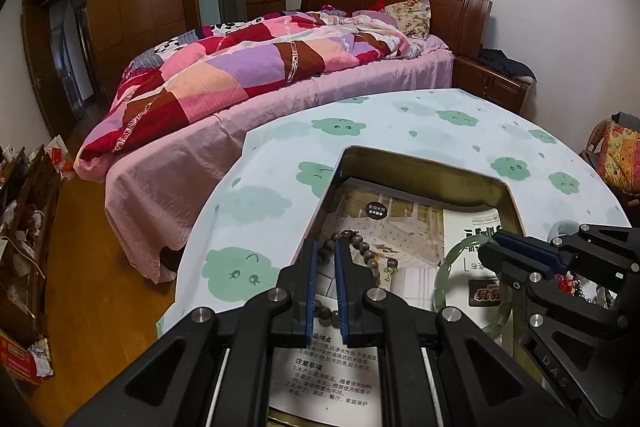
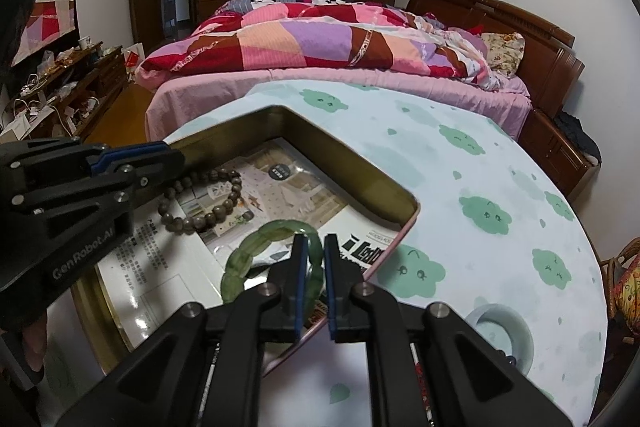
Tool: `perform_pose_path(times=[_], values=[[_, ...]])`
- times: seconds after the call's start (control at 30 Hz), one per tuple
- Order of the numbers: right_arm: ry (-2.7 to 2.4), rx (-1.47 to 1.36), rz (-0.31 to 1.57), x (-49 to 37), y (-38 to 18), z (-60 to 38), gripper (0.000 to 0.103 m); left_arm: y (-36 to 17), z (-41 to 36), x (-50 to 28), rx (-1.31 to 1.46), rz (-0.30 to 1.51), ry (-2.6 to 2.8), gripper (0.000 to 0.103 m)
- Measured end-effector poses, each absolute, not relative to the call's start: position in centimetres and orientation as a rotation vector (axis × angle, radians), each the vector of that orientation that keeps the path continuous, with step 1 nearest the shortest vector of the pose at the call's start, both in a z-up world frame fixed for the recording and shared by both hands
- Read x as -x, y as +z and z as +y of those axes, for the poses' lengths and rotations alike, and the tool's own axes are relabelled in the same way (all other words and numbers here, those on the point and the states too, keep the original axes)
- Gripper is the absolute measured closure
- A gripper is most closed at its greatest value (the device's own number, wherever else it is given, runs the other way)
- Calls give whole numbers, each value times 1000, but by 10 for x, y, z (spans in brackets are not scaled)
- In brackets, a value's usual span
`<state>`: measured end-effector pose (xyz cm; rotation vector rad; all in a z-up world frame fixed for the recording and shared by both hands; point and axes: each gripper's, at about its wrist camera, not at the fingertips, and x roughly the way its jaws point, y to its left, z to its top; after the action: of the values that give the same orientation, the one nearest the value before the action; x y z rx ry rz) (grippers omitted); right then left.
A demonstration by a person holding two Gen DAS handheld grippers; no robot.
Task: Organize jewelry
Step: 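Open right tool to drop the green bangle while left tool releases the beads into the tin, then move both tools back over the jewelry pile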
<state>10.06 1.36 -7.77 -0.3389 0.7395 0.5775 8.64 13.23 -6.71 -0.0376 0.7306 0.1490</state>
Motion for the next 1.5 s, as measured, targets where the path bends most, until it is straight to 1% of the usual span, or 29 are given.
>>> perform_pose_path(times=[0.1, 0.13, 0.2, 0.23, 0.27, 0.33, 0.63, 0.8, 1.17, 1.33, 1.5], values=[[581, 336, 740, -101, -78, 13, 92, -63, 131, -85, 40, 726, 144, 94], [582, 336, 739, -101, -77, 12, 89, -61, 130, -85, 41, 724, 145, 94], [594, 326, 731, -99, -75, 10, 74, -57, 129, -82, 41, 719, 148, 87], [598, 324, 722, -97, -73, 9, 60, -54, 129, -81, 39, 711, 151, 74], [592, 324, 710, -96, -71, 9, 52, -52, 128, -79, 36, 701, 156, 58], [585, 329, 697, -94, -69, 8, 52, -47, 127, -74, 28, 674, 176, 44], [567, 308, 679, -88, -59, -6, 51, -30, 120, -62, 21, 641, 211, 44], [537, 328, 660, -77, -55, -27, 51, -27, 93, -55, -3, 628, 181, 44], [356, 238, 706, -65, -62, -143, 51, -44, 13, -39, -120, 671, 37, 44], [301, 213, 755, -62, -80, -174, 51, -54, -8, -32, -152, 697, -6, 44], [284, 190, 758, -58, -80, -191, 51, -52, -27, -20, -191, 692, -52, 44]])
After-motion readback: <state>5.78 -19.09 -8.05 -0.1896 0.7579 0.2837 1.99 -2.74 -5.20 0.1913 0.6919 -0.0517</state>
